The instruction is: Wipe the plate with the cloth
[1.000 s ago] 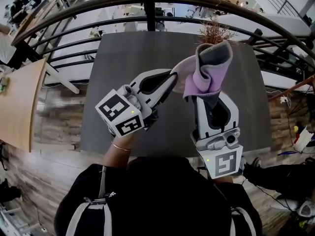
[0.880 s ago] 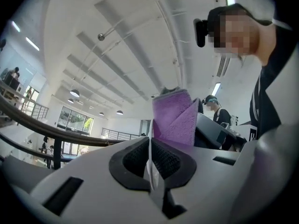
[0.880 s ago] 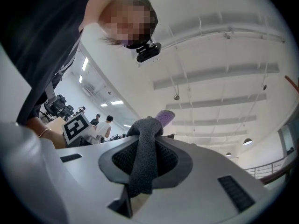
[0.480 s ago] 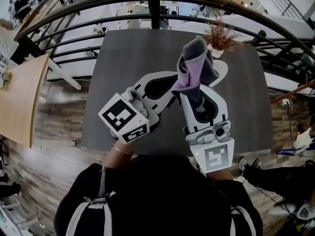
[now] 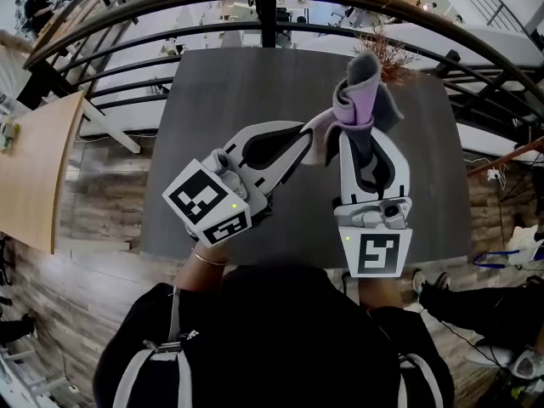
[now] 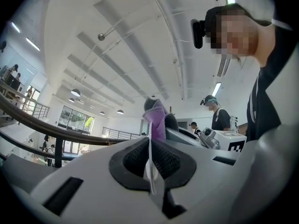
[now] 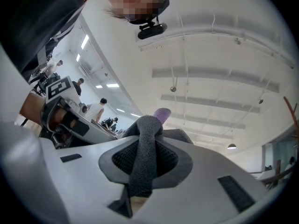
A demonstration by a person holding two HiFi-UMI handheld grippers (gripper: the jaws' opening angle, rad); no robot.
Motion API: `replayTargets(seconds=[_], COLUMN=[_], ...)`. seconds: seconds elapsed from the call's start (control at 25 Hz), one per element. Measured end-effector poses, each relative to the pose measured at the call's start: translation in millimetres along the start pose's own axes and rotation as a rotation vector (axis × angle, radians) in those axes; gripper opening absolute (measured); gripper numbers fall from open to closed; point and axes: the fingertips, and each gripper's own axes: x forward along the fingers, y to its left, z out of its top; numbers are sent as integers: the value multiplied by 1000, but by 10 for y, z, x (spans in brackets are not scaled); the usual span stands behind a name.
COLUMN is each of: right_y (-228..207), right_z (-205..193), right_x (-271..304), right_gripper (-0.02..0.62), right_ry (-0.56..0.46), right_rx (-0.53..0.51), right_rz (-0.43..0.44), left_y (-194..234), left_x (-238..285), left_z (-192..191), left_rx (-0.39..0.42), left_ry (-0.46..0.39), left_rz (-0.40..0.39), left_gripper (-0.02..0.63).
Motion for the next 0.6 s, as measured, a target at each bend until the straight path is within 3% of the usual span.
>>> replayTargets(seconds=[0.32,0.6], right_y=[-412,-573], right_z=[-294,-276], right_x=[-101,-222], right_gripper=[61,61], right_ry=[81,61], right_rx=[38,63], right_rz=[-116,-171], left_y=[57,145], left_x=[-11,-108], left_z=[35,32], left_rx=[18,10], left_ry=[-3,-10], left_rz=[24,53], left_gripper=[17,15])
